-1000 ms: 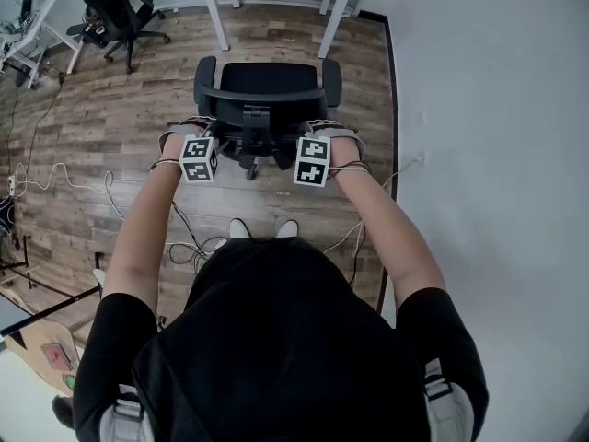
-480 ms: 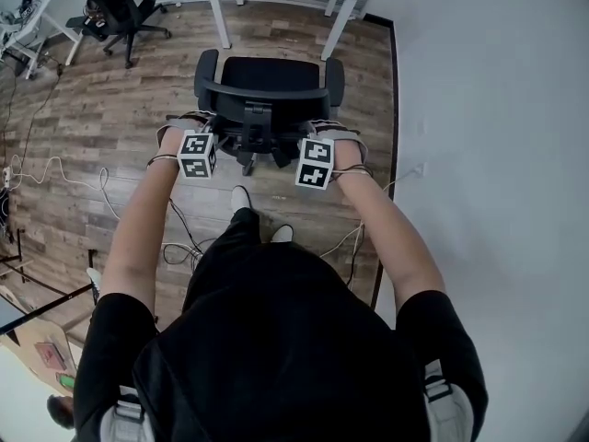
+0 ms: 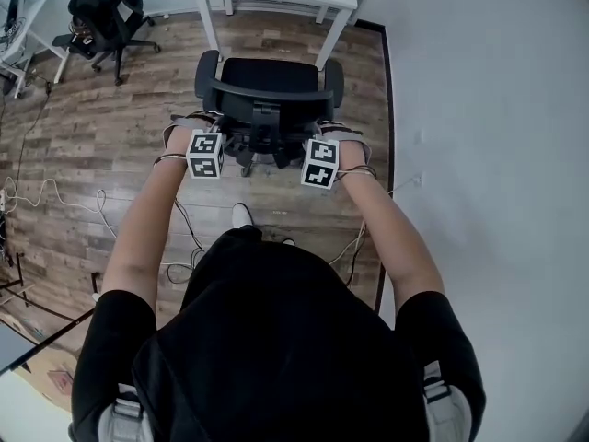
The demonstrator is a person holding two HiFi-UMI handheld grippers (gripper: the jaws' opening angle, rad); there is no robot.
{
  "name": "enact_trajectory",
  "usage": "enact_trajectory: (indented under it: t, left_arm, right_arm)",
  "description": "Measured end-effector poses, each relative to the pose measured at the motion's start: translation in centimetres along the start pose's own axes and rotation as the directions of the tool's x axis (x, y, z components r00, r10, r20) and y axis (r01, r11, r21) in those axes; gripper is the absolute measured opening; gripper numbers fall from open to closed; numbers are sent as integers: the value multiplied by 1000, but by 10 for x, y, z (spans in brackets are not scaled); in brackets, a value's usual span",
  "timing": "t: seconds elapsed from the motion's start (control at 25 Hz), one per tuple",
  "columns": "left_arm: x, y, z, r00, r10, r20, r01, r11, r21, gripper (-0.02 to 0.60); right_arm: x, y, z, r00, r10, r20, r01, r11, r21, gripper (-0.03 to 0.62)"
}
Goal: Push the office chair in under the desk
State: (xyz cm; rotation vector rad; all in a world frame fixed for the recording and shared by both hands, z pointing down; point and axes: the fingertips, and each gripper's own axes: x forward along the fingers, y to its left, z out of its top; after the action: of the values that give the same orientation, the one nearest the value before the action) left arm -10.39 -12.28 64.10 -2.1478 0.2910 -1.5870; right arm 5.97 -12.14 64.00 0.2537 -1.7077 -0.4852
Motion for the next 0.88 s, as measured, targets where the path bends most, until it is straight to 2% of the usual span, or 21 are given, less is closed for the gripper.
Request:
enact_trajectory:
  t: [0.88]
  left_arm:
    - [59,136,-50,1000,-17,1,17,1000,17,69]
  right_arm:
    - [65,-136,-12,999,-41,-17,42,999,16,91]
